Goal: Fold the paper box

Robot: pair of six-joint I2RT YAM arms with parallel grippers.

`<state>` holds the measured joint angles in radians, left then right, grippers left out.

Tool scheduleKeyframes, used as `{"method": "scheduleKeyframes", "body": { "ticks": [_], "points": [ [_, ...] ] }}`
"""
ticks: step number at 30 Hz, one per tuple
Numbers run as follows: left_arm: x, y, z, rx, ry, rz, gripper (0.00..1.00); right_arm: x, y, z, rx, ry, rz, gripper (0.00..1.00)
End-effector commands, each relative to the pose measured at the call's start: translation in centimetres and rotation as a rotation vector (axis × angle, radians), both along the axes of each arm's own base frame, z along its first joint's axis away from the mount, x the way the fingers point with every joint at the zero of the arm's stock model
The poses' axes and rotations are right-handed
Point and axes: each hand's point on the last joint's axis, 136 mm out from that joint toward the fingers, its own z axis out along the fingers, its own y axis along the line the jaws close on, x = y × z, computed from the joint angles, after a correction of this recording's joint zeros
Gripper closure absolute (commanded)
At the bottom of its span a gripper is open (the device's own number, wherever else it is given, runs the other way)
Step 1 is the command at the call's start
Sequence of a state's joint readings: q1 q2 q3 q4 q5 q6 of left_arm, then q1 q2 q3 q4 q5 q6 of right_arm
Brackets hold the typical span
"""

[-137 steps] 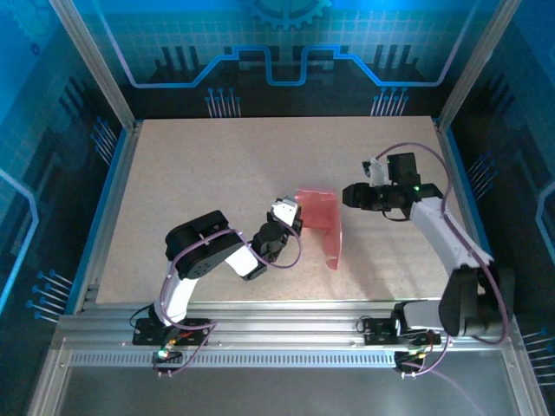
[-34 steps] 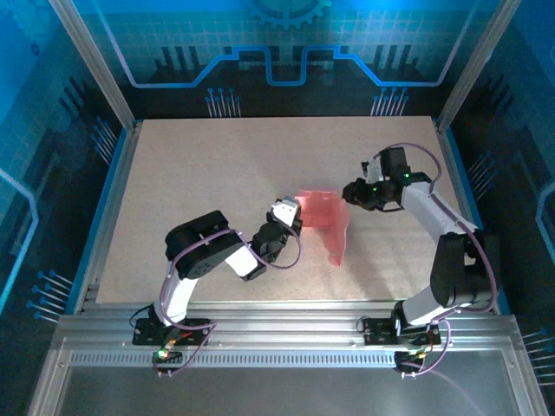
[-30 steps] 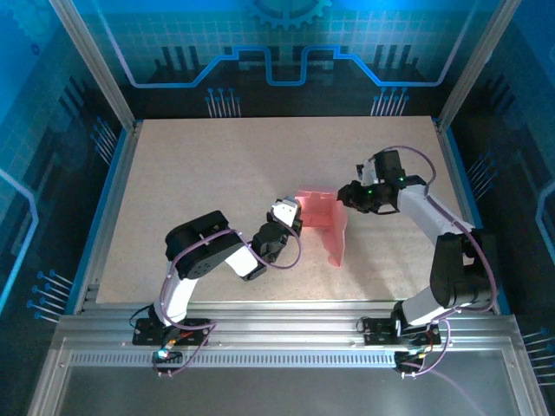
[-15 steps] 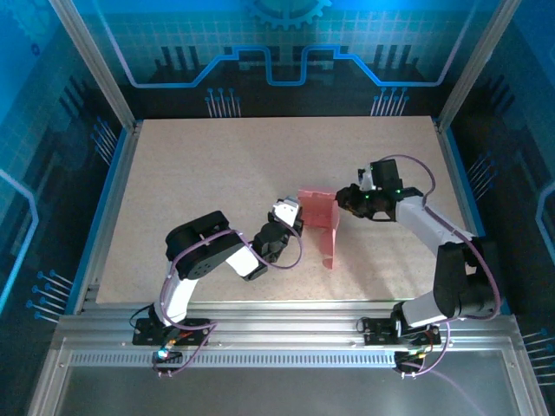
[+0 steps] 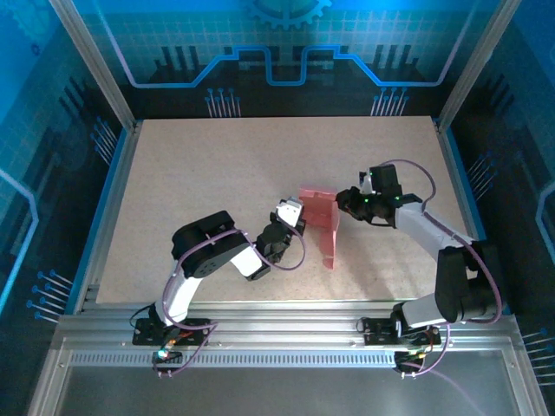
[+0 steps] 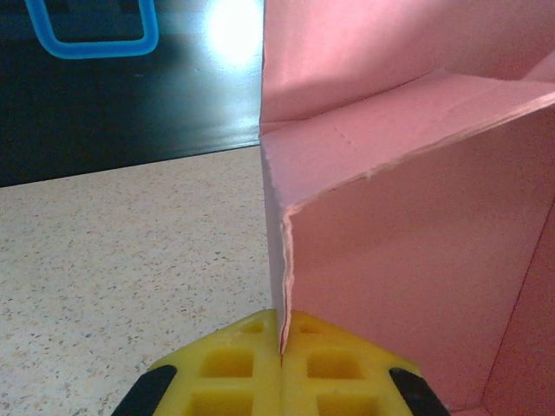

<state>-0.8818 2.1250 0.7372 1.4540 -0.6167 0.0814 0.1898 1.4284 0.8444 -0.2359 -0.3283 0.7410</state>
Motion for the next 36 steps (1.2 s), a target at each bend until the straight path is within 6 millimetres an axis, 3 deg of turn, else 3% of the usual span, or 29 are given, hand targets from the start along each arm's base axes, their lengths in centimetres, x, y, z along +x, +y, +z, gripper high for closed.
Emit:
{"method": "scheduleKeyframes", "body": {
  "ticks": [1, 7, 10, 15, 20, 22, 25, 27, 31, 36],
  "points": [
    [-1.3, -1.5, -3.9, 0.105, 0.071, -0.071, 1.0, -0.1, 0.3, 0.3, -0.022, -0.035, 0.026, 0.65],
    [-1.3, -1.1, -4.4, 0.116, 0.071, -0.06, 1.0, -0.2, -1.2, 1.2, -0.128, -0.084, 0.08, 0.6],
    [-1.3, -1.2, -4.4, 0.117, 0.07, -0.061, 1.0, 0.3, -1.8, 2.8, -0.189, -0.125, 0.104, 0.57],
    [-1.3, -1.2, -4.5, 0.12, 0.071, -0.06, 1.0, 0.5, -4.4, 4.1, -0.297, -0.145, 0.085, 0.55],
    [-1.3, -1.2, -4.5, 0.122, 0.069, -0.06, 1.0, 1.5, -6.1, 7.4, -0.337, -0.246, 0.093, 0.53],
    [-1.3, -1.2, -4.5, 0.126, 0.069, -0.061, 1.0, 2.1, -5.4, 9.7, -0.333, -0.336, 0.151, 0.51],
    [-1.3, -1.2, -4.5, 0.126, 0.069, -0.06, 1.0, 2.7, -2.5, 13.7, -0.273, -0.509, 0.327, 0.46],
    [-1.3, -1.2, -4.4, 0.124, 0.067, -0.059, 1.0, 2.6, -0.4, 15.2, -0.243, -0.592, 0.463, 0.45],
    [-1.3, -1.2, -4.4, 0.123, 0.068, -0.059, 1.0, 1.7, 2.9, 15.8, -0.278, -0.66, 0.747, 0.44],
    [-1.3, -1.2, -4.5, 0.124, 0.069, -0.063, 1.0, 0.8, 5.0, 14.5, -0.377, -0.726, 1.017, 0.43]
  ]
}}
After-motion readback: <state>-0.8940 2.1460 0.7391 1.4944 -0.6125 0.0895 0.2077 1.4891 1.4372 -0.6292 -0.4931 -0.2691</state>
